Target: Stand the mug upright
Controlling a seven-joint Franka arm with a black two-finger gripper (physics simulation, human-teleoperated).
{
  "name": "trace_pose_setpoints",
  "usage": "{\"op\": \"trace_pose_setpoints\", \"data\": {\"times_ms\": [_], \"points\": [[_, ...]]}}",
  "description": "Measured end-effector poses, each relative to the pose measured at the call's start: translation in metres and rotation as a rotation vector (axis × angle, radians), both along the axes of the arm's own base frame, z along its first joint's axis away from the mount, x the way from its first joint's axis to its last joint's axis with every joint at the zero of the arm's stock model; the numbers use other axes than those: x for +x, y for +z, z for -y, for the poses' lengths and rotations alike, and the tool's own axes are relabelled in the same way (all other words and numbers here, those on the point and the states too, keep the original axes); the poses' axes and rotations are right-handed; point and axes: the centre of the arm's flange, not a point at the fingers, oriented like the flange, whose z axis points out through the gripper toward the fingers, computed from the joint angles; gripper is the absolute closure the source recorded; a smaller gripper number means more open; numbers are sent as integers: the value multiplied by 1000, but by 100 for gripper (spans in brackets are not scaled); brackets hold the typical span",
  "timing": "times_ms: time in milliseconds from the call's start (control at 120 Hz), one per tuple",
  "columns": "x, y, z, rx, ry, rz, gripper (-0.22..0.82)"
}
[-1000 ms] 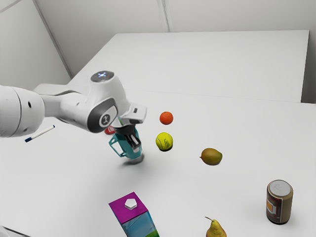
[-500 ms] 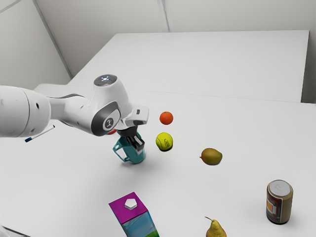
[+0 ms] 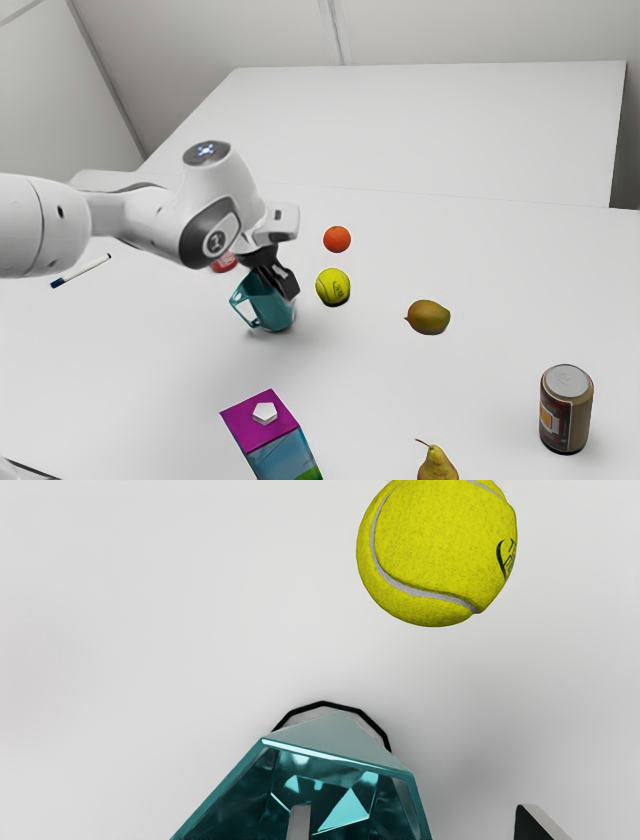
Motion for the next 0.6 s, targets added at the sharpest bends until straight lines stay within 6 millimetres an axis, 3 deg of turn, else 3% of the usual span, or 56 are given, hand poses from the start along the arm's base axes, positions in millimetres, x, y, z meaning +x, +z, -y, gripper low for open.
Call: {"op": "trace_pose_setpoints", "data": {"times_ms": [308, 600], "points": [[5, 52, -5, -34, 12, 80, 10], [50, 119, -14, -3, 59, 69, 3]]}}
